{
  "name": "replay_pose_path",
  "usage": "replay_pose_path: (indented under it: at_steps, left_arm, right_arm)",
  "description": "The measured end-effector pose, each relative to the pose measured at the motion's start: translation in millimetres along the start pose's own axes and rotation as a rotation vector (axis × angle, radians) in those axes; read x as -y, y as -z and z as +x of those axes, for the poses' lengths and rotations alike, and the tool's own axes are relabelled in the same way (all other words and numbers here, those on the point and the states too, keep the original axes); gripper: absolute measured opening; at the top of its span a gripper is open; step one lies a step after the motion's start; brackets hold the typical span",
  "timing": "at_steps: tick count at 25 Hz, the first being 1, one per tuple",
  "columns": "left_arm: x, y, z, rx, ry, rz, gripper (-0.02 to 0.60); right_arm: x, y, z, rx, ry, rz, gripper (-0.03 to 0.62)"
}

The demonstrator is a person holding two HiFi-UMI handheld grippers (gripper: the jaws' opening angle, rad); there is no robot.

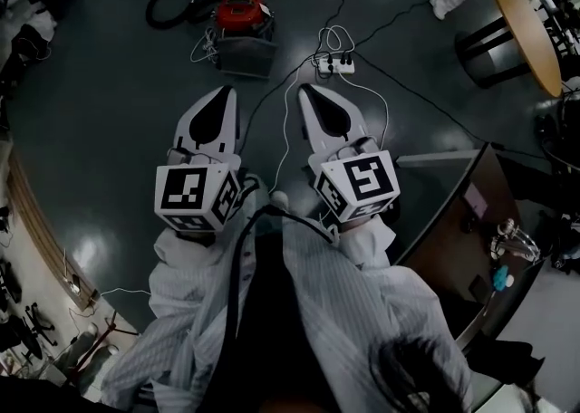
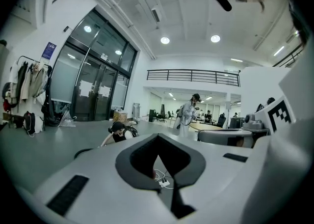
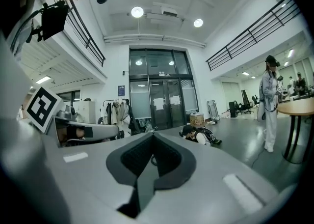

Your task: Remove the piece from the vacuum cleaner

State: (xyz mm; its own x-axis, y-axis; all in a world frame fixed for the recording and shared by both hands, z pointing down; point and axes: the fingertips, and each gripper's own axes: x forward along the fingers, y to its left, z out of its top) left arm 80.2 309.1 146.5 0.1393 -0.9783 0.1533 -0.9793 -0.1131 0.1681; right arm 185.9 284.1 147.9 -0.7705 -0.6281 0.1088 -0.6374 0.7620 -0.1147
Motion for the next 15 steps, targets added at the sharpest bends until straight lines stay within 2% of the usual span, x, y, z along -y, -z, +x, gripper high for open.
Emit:
replay_pose_path:
  at_steps: [5, 9, 15]
  left_arm:
    - [-33, 7, 30, -0.033, -0.043, 0.016, 0.003]
    - [-74, 6, 79, -0.042, -0.051, 0.022, 0.003]
    - [-149, -22, 186, -0.057, 0.016, 0.037, 0.003]
  right_arm:
    - [14, 16, 38, -0.035, -0.018, 0.032, 0.0]
    - [37, 22, 93, -0.047, -0.011, 0.036, 0.0]
    - [87, 8, 211, -0.05, 0.046, 0.048, 0.0]
